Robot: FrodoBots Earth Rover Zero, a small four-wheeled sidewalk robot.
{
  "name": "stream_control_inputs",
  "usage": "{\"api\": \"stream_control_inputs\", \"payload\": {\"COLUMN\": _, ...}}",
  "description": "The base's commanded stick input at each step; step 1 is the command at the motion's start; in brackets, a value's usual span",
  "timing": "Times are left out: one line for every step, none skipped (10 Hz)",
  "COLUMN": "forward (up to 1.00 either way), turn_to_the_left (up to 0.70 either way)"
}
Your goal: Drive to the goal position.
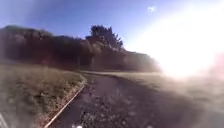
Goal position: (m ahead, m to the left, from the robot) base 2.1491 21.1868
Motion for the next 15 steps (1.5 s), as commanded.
{"api": "stream_control_inputs", "payload": {"forward": 0.7, "turn_to_the_left": 0.0}}
{"api": "stream_control_inputs", "payload": {"forward": 0.7, "turn_to_the_left": 0.0}}
{"api": "stream_control_inputs", "payload": {"forward": 0.7, "turn_to_the_left": 0.0}}
{"api": "stream_control_inputs", "payload": {"forward": 0.7, "turn_to_the_left": 0.0}}
{"api": "stream_control_inputs", "payload": {"forward": 0.7, "turn_to_the_left": 0.0}}
{"api": "stream_control_inputs", "payload": {"forward": 0.7, "turn_to_the_left": 0.0}}
{"api": "stream_control_inputs", "payload": {"forward": 0.7, "turn_to_the_left": 0.0}}
{"api": "stream_control_inputs", "payload": {"forward": 0.7, "turn_to_the_left": 0.0}}
{"api": "stream_control_inputs", "payload": {"forward": 0.7, "turn_to_the_left": 0.0}}
{"api": "stream_control_inputs", "payload": {"forward": 0.7, "turn_to_the_left": 0.0}}
{"api": "stream_control_inputs", "payload": {"forward": 0.7, "turn_to_the_left": 0.0}}
{"api": "stream_control_inputs", "payload": {"forward": 0.7, "turn_to_the_left": 0.0}}
{"api": "stream_control_inputs", "payload": {"forward": 0.7, "turn_to_the_left": 0.0}}
{"api": "stream_control_inputs", "payload": {"forward": 0.7, "turn_to_the_left": 0.0}}
{"api": "stream_control_inputs", "payload": {"forward": 0.7, "turn_to_the_left": 0.0}}
